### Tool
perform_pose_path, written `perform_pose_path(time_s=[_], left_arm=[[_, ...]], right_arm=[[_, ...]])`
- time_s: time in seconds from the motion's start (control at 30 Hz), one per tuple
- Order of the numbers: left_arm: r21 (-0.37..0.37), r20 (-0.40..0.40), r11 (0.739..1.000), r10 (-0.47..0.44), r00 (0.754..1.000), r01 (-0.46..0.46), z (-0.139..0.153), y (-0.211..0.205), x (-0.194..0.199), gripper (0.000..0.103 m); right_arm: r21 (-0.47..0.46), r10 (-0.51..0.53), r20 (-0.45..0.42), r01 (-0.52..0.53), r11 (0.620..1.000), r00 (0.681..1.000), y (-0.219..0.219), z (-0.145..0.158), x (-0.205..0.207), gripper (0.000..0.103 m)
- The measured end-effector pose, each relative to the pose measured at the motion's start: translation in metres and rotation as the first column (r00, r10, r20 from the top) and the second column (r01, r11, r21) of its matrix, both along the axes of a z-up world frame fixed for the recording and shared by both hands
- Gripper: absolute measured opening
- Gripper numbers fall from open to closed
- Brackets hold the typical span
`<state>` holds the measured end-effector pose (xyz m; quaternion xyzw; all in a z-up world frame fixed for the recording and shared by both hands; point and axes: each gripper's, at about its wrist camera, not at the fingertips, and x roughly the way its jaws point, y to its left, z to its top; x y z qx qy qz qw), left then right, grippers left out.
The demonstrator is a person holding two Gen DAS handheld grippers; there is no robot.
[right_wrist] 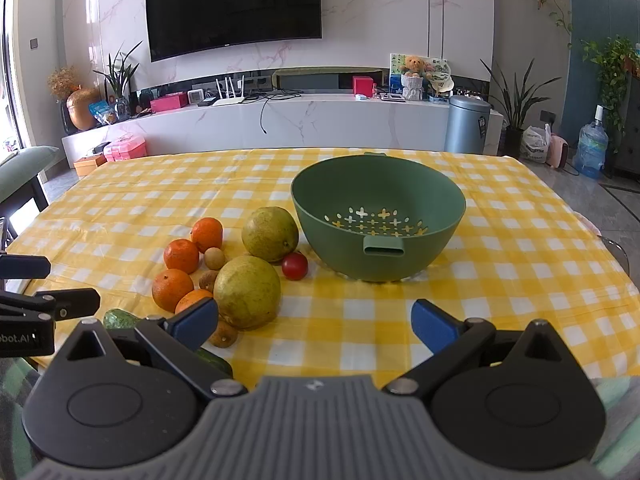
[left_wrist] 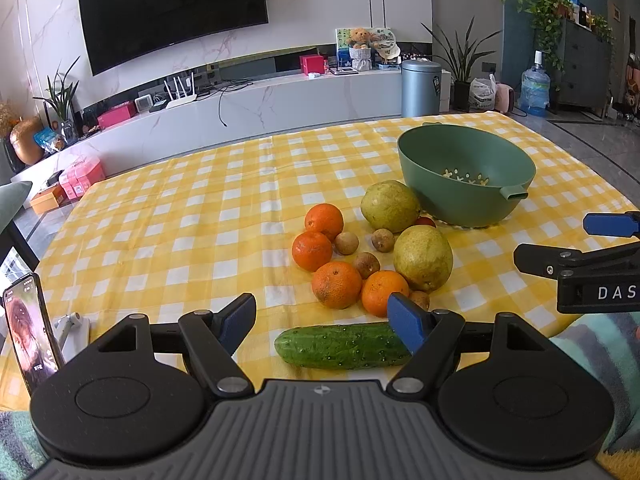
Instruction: Organize fruits
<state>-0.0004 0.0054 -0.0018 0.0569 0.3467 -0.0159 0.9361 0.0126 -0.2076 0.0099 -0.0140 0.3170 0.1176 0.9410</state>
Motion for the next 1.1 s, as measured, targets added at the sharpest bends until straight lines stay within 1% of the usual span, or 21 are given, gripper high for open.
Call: perform_pose_path(time_s=[1.1], left_arm=[[0.000,-0.007,1.000,0.019,1.000,-0.019,-0.0025,-0.0026,0.0029,0.088]], right_arm=[[-0.009,-0.001,-0.030,0.001,1.000,1.000,0.0028,-0.0046,0.0015,0.099]])
